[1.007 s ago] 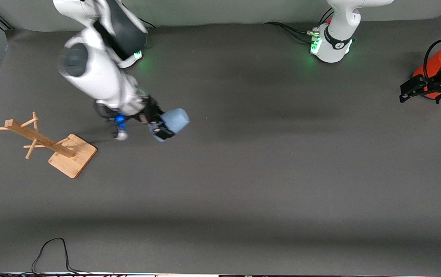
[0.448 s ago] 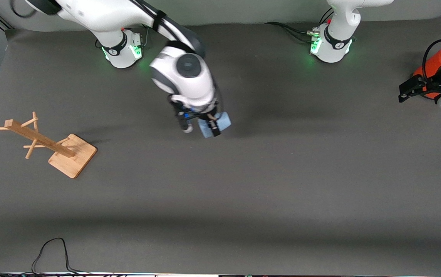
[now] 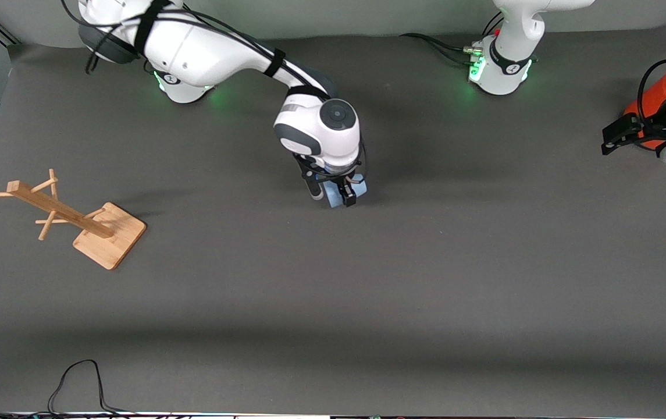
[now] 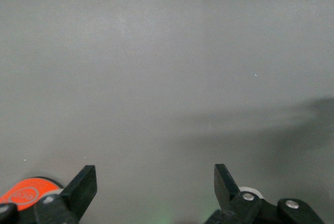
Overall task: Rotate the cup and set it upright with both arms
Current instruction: 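Carry the blue cup to the table middle with the right gripper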
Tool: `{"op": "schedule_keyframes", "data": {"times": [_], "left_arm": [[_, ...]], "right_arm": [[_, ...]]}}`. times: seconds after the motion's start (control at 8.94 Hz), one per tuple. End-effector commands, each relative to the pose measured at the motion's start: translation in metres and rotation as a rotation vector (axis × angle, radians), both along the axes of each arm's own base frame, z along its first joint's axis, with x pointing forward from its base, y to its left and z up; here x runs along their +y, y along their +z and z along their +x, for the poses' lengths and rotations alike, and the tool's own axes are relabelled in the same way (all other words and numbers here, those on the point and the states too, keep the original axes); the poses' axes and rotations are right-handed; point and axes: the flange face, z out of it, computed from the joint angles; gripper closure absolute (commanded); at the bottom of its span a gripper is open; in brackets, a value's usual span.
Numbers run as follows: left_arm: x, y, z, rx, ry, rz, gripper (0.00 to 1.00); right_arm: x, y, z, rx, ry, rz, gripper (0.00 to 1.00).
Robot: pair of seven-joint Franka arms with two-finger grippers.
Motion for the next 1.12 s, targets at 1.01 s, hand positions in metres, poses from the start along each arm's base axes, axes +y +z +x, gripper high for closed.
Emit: {"op": "schedule_keyframes", "data": {"times": [1.01], "left_arm": [[-0.051,-0.012,0.023,0.022,-0.088,-0.003,0.0]], "right_arm": [[-0.207,0.225,0.145,-0.015,0.528,-0.052,0.0]]}}
